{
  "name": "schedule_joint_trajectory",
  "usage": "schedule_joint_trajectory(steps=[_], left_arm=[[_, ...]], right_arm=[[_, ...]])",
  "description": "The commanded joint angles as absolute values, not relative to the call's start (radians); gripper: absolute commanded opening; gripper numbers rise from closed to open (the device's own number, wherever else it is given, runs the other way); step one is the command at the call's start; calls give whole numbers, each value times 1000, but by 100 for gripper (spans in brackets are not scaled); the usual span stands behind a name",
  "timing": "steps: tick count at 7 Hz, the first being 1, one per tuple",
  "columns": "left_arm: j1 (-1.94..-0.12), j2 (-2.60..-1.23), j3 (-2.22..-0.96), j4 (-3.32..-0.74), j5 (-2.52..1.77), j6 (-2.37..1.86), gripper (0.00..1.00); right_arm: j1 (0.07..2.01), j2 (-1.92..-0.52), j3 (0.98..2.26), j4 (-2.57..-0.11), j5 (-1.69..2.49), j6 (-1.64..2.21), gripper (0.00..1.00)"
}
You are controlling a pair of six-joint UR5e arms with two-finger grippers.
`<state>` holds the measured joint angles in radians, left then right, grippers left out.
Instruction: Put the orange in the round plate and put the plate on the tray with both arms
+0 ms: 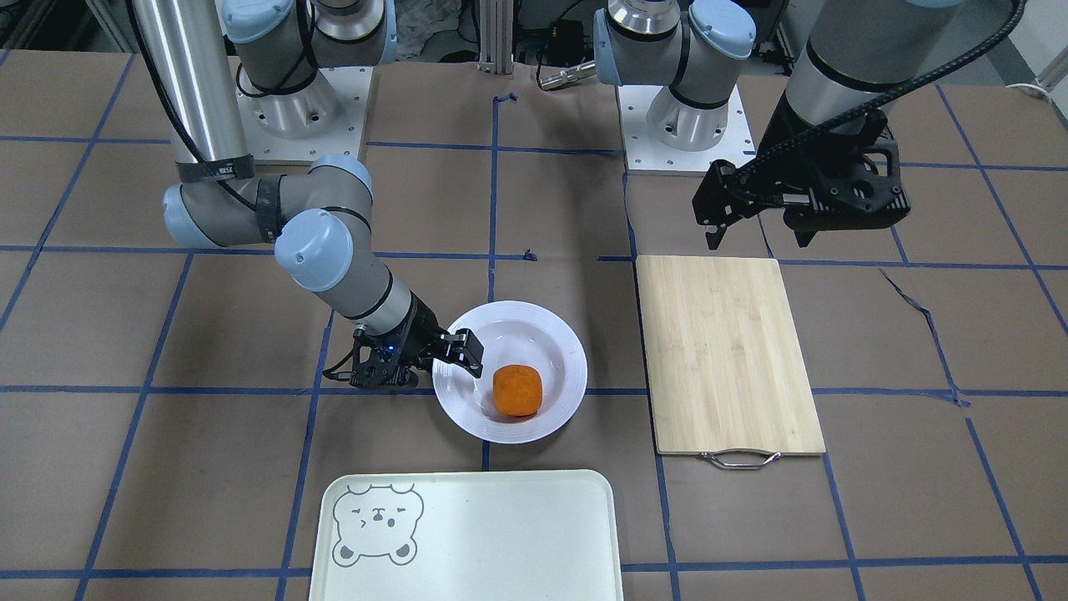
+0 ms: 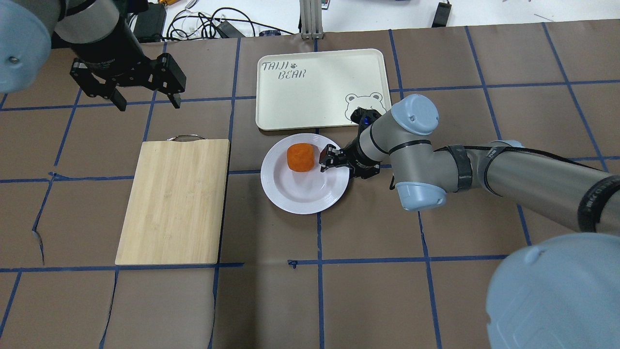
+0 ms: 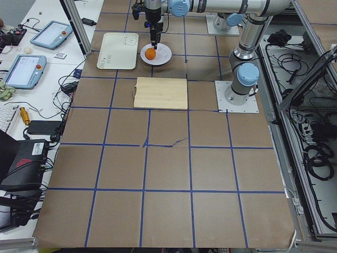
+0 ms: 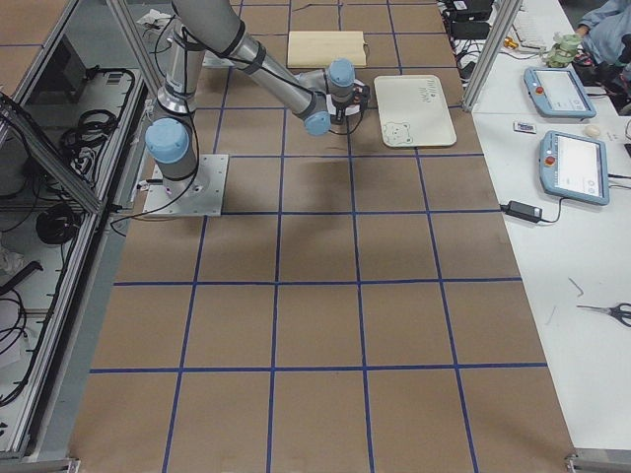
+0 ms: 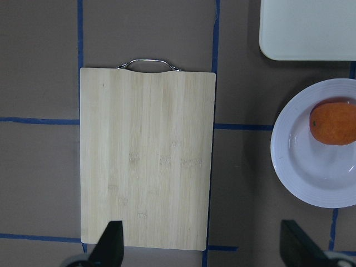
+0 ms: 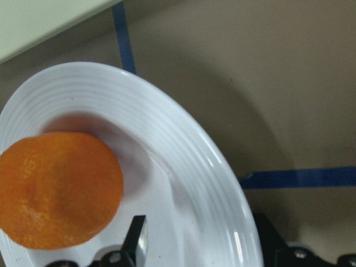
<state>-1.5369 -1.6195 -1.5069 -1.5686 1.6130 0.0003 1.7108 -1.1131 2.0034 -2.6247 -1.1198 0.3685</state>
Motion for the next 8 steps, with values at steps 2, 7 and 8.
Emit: schedule_joint_trajectory(steps=[2, 7, 8], left_arm=[[-1537, -1618, -1509, -1568, 1612, 5, 100], [-1539, -1618, -1526, -1553, 1612, 3, 100], [-1539, -1620, -1531, -1543, 1612, 3, 100]], right_arm=[[1735, -1081, 2002, -2638, -1117, 390, 62], [1735, -1091, 1991, -2635, -1120, 391, 19], [1733, -1092, 1991, -2634, -1120, 393, 15]])
